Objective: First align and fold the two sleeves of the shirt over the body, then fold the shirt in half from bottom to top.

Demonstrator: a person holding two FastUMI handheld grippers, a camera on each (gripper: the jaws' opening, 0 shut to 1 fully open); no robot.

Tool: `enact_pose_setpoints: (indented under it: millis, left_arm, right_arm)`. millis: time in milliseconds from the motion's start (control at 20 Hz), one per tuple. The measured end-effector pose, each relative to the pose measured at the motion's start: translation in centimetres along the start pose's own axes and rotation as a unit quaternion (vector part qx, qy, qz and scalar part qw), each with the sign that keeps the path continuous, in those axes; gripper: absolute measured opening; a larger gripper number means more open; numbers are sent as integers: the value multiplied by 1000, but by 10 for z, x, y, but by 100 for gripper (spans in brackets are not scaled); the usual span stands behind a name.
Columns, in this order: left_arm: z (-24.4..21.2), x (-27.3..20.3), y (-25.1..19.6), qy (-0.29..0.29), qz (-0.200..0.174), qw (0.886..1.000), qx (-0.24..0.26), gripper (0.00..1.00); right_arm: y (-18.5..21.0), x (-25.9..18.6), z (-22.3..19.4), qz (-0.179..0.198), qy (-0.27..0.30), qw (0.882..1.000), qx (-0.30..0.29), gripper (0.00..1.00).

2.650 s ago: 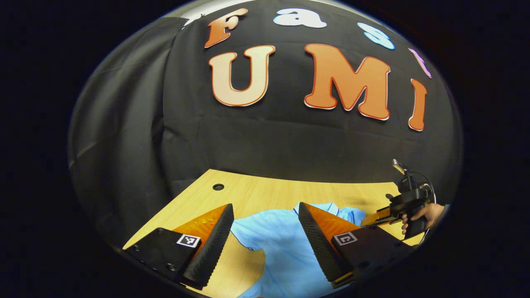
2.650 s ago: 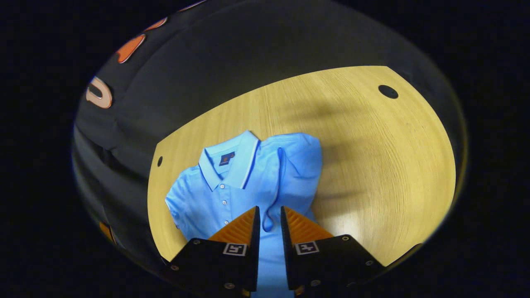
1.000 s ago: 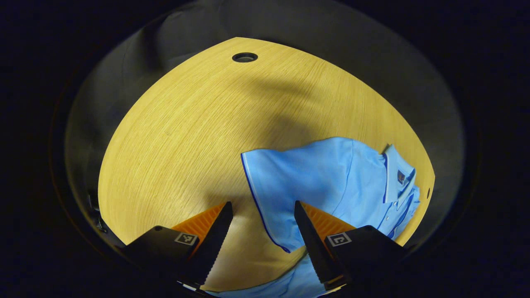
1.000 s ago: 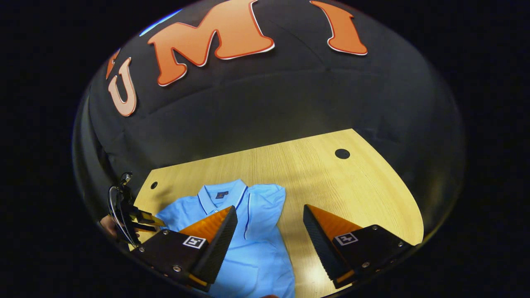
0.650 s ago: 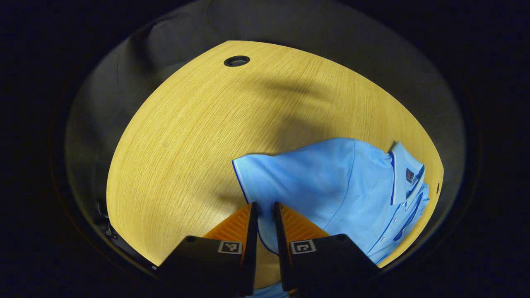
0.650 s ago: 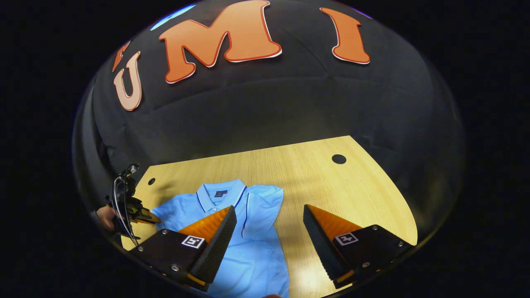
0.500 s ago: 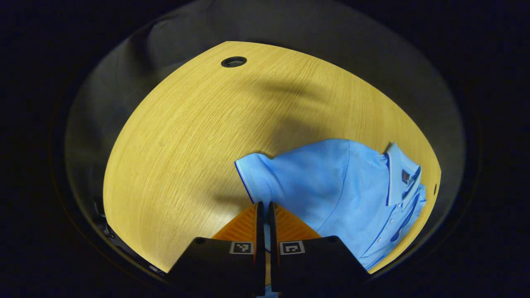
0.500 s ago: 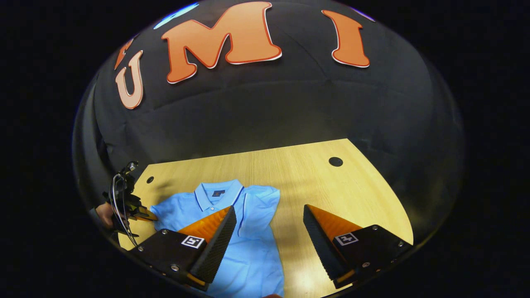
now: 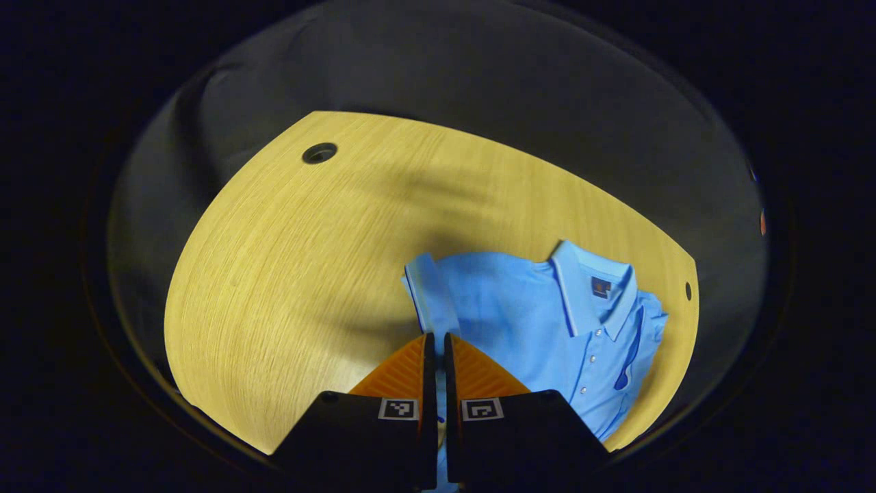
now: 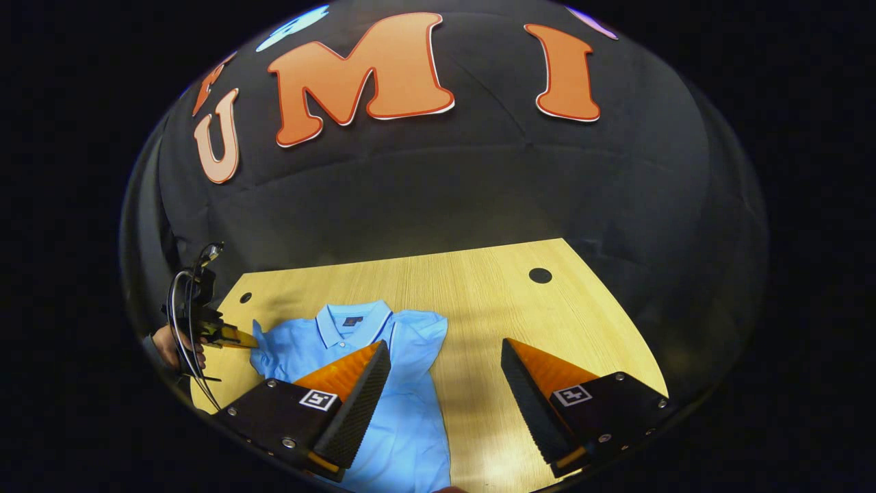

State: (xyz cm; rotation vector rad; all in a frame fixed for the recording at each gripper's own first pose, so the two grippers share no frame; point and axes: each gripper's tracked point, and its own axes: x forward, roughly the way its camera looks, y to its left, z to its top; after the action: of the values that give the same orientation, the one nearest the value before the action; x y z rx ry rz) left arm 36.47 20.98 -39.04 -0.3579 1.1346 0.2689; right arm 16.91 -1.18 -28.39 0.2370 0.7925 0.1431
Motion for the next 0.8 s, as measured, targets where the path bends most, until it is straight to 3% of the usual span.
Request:
enact_pose_setpoints:
  millis: [100,300,350,450,600,750,800]
  left_arm:
    - [10,-5,-17,-2,-16,1000,20,9]
    - [-1,-6,-66,4,-84,995,60,11]
    - [-2,-12,-79,-1,-107,992,70,18]
    - [-11,-27,-101,-8,-140,987,78,51]
    - [-22,-59,-104,-33,-153,985,77,71]
    - [-37,-92,-94,-52,-152,985,70,100]
    - [-44,-105,-90,-56,-152,985,66,100]
  right_arm:
    - [-7,-4,-4,-6,1,1000,-3,99]
    - [-18,-12,-5,-21,1,1000,-11,99]
    - [-18,-16,-3,-20,-3,1000,-10,99]
    - [-17,-25,-3,-11,-9,1000,-14,98]
    - [-15,-38,-11,5,-4,1000,-25,98]
    - [-13,-62,-22,22,-6,999,-36,99]
    - [-12,-69,-27,28,-3,999,-39,99]
